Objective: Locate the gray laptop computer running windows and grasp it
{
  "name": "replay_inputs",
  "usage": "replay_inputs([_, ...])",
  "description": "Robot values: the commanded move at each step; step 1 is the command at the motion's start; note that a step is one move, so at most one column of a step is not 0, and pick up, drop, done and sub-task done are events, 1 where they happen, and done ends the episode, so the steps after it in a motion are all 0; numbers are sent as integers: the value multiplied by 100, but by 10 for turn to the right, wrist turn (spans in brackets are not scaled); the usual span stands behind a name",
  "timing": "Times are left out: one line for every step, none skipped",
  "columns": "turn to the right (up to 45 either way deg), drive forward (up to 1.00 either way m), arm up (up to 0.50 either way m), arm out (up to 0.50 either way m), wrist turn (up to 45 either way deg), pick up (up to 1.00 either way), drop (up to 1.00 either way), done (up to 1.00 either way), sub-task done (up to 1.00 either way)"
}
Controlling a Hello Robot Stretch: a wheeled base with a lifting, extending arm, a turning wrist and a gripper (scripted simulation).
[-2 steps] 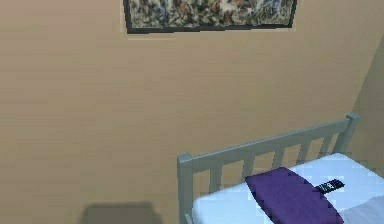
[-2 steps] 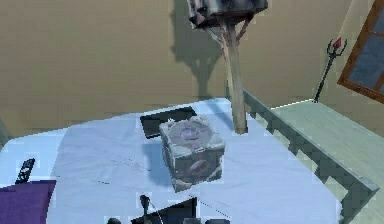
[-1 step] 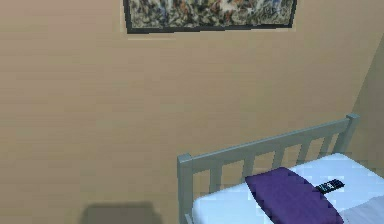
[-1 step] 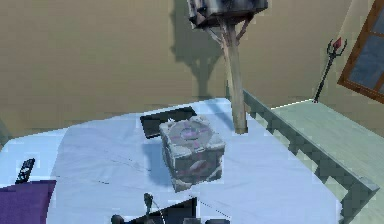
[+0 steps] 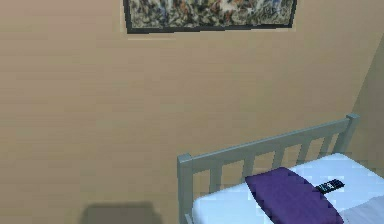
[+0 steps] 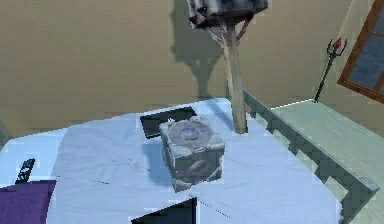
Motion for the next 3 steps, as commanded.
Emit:
replay_inputs([0, 0, 0, 0, 0, 100, 0, 0, 0])
replay_inputs([0, 0, 10, 0, 0, 0, 0, 0, 0])
replay_inputs([0, 0, 0, 0, 0, 0, 0, 100, 0])
